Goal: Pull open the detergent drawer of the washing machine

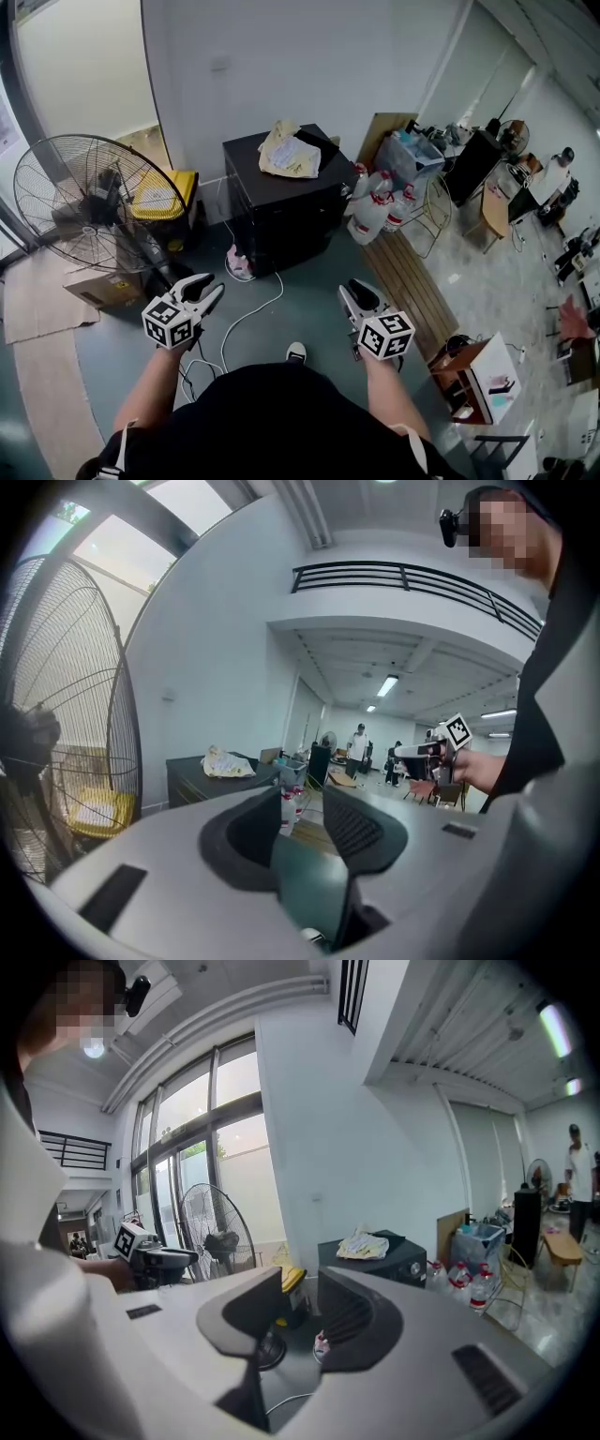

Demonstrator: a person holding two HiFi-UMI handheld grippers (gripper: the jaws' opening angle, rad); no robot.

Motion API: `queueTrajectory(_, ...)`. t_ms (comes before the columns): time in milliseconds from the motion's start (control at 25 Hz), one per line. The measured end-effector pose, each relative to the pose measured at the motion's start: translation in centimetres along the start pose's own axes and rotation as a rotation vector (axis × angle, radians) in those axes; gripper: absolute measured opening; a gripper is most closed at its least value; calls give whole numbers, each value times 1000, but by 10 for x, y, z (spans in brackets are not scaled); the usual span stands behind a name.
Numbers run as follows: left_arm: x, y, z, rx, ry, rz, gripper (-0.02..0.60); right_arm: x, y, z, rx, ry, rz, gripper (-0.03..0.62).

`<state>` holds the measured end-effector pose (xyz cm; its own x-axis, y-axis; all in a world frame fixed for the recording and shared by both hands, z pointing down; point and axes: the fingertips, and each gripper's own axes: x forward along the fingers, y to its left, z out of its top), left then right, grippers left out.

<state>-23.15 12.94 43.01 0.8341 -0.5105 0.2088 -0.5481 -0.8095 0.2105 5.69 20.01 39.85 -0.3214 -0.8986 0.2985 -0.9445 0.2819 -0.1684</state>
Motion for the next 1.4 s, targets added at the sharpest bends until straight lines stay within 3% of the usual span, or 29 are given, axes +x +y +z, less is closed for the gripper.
queueTrajectory(240,16,5,-6,-5,30,9,160,13,-17,-8,17,10,-1,164)
queueTrajectory(1400,117,47,10,-49,72,91,163,113,-109,8,39,73,106,170)
